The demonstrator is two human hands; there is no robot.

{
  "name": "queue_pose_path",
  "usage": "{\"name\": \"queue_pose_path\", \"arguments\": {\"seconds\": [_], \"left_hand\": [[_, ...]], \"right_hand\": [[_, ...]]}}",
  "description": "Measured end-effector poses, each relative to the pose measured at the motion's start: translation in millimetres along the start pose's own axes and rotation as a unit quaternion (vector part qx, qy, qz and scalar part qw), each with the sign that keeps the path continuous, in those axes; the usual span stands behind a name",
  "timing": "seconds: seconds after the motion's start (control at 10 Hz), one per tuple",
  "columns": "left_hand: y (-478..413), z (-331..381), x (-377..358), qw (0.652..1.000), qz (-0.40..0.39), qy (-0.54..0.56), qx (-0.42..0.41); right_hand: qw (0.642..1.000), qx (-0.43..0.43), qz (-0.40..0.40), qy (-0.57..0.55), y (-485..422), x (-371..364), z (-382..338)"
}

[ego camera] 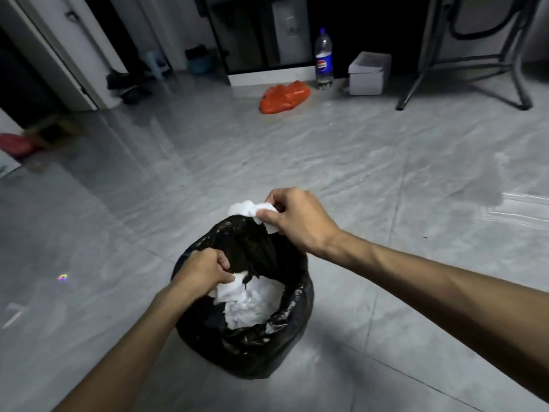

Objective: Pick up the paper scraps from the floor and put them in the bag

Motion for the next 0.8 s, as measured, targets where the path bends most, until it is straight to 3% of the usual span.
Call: {"name": "queue_pose_path", "arguments": {"seconds": [0.1, 0.2, 0.3, 0.5, 0.7, 0.8], "left_hand": [[-5.5, -11.1, 2.2, 0.998, 0.039, 0.053, 0.018], [-10.9, -7.6, 8.7, 0.986, 0.114, 0.116, 0.025], [-13.3, 14.6, 13.2, 0.981, 0.137, 0.137, -0.015], [-14.5, 76.3, 17.2, 0.979, 0.094, 0.146, -0.102], [-4.6, 209.4, 22.2, 0.954, -0.051, 0.114, -0.272], [4.7, 258.4, 24.5, 0.943, -0.095, 0.06, -0.314]], "right_hand": [[0.991, 0.001, -0.105, 0.084, -4.4, -26.8, -0.9], [0.954, -0.027, -0.243, 0.174, -2.4, -47.6, 8.9], [0.969, -0.039, -0.185, 0.159, -7.6, -34.6, 15.5], [0.984, -0.077, -0.109, 0.115, -15.3, 18.1, 26.2], [0.971, -0.154, -0.07, 0.171, -1.3, 140.3, 45.4], [0.957, -0.176, -0.053, 0.225, 9.3, 183.6, 47.5]]}}
Point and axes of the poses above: each hand's wrist, its own y-axis away from the middle knuckle, its own x-axis out of the back of the hand, z = x × y, the point moved 1 cm from there along -y, towards the middle knuckle, and after that the axes turned 13 degrees about z, right-handed, at the moved point
